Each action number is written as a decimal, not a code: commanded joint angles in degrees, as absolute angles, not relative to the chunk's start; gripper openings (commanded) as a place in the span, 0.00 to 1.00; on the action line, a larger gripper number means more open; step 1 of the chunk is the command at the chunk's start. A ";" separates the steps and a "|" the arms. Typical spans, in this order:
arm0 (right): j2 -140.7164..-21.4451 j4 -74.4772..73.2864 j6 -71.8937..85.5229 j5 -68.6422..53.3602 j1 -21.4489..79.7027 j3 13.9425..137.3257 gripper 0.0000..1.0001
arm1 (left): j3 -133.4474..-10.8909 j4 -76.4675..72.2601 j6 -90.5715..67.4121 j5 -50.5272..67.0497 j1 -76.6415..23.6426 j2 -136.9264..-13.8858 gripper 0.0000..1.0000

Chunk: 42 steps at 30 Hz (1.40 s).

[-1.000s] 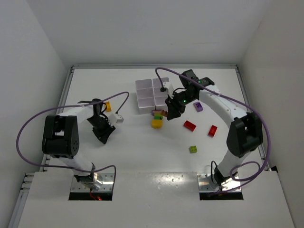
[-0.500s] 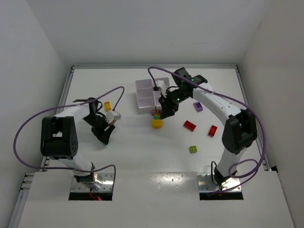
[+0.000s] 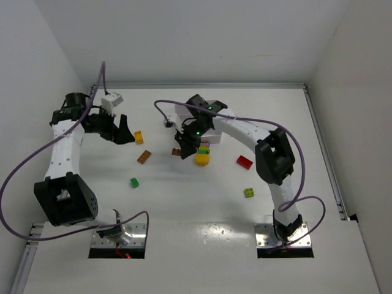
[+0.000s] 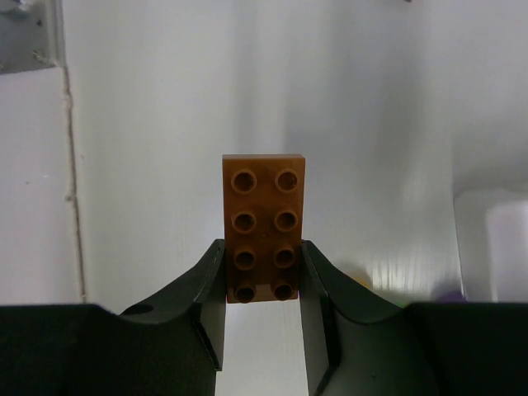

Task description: Sort the legos into containers by color

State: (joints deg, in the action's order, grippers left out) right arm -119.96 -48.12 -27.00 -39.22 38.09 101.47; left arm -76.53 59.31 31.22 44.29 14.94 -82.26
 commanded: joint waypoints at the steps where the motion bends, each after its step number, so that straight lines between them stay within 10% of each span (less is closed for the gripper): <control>1: -126.63 -45.44 -27.52 -37.28 40.95 107.46 0.00 | -75.24 48.87 8.73 47.53 20.73 -80.51 1.00; 19: -147.39 -34.63 -13.89 -23.38 47.98 126.47 0.05 | -72.07 45.26 6.33 56.69 30.50 -79.19 1.00; 26: -149.06 -34.10 -13.89 -23.91 49.75 128.85 0.23 | -71.54 45.26 7.47 58.01 30.50 -79.72 1.00; 33: -147.49 -34.63 -13.89 -25.22 50.27 127.98 0.72 | -71.02 44.65 8.53 59.06 30.50 -80.33 1.00; 42: -129.86 -33.57 -10.82 -18.21 46.59 119.20 0.79 | -69.96 40.44 10.37 55.47 21.64 -79.19 1.00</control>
